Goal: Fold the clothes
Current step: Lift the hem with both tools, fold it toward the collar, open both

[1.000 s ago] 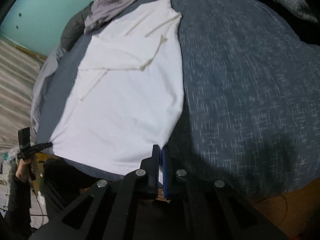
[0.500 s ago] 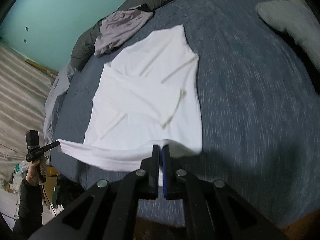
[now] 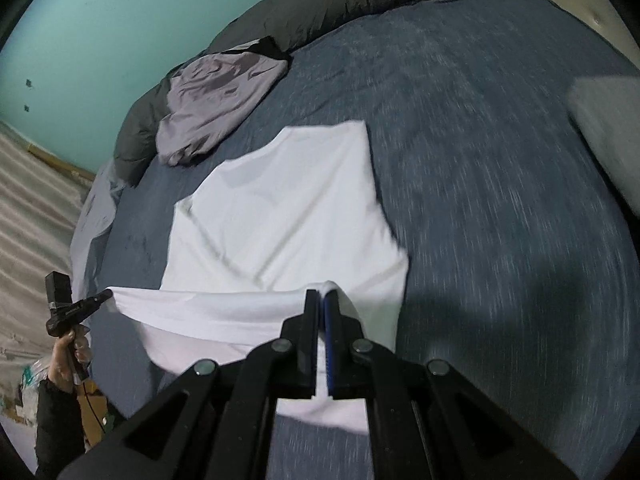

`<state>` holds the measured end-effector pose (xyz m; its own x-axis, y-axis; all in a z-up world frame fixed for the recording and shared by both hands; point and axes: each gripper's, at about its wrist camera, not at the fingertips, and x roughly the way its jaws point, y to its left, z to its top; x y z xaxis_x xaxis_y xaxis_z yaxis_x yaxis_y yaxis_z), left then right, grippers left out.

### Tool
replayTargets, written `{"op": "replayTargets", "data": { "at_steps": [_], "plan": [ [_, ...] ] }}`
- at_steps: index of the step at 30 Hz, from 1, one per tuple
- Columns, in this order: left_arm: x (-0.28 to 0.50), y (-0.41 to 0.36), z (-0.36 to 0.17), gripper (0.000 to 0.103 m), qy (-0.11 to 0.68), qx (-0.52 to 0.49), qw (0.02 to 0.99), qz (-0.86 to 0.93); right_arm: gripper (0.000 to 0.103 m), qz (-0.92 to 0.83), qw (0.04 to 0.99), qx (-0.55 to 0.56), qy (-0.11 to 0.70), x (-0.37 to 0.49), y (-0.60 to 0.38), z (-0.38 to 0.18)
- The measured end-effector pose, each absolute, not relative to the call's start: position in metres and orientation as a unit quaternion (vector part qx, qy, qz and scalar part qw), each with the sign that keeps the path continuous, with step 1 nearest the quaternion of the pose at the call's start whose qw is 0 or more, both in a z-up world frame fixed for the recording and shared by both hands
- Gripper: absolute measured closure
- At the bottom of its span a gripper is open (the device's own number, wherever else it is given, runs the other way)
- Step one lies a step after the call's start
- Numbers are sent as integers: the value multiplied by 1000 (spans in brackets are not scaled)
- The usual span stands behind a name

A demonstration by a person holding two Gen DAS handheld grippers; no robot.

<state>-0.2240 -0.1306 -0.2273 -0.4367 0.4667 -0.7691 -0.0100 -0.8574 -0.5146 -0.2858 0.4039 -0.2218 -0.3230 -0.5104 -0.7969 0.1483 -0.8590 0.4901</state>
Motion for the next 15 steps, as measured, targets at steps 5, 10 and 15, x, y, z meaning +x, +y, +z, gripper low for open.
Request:
{"op": "replayTargets", "data": {
  "at_steps": [5,10,15],
  "plan": [
    [-280,-144,-243,100,-238,-503,134,820,101,-802,194,539,-167,-342,398,-233],
    [-322,-154,-262,100,-244,-504,121,820,101,-809,184,534,-161,-388,391,-242],
    [-357,-160,-283,100,-250,-504,108,819,101,-812,173,536,-154,-425,384,-263]
  ]
}}
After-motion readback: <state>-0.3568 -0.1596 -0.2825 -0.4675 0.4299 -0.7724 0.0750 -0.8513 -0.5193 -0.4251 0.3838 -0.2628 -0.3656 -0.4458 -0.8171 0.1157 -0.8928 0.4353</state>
